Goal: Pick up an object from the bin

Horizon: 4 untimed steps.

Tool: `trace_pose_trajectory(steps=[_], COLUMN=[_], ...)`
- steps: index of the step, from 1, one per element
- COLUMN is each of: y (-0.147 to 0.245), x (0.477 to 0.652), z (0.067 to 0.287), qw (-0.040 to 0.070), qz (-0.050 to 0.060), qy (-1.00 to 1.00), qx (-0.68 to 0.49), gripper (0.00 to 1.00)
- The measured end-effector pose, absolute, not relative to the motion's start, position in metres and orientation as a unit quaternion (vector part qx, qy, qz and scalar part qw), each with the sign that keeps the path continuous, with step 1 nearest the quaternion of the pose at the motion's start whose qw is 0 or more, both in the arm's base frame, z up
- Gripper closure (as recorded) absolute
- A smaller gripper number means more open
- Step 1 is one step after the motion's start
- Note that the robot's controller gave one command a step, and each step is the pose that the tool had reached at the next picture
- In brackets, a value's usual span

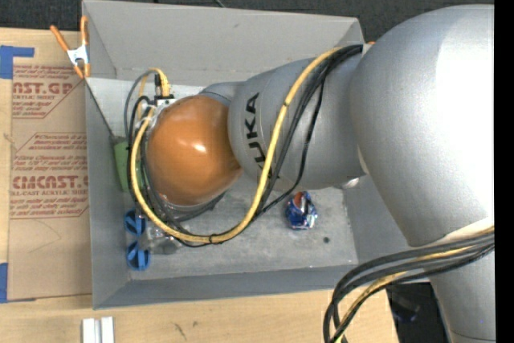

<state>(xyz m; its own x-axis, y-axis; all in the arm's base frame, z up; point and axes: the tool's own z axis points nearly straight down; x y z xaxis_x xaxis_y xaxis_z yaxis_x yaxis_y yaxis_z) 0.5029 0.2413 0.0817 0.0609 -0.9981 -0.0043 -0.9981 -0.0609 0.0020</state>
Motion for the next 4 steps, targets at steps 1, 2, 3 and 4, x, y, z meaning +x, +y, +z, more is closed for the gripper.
trace_pose_trajectory(steps=[1, 2, 3, 4], y=[0.241, 0.245, 0.247, 0.246], x=[0.503, 0.541, 0.540, 0.521], z=[0.082, 0.069, 0.070, 0.220], qw=[0.001, 0.001, 0.002, 0.004], qz=[0.002, 0.000, 0.002, -0.001], qy=[0.685, 0.713, 0.713, 0.596], qx=[-0.728, -0.701, -0.701, -0.803], gripper=[0.00, 0.00, 1.00, 1.00])
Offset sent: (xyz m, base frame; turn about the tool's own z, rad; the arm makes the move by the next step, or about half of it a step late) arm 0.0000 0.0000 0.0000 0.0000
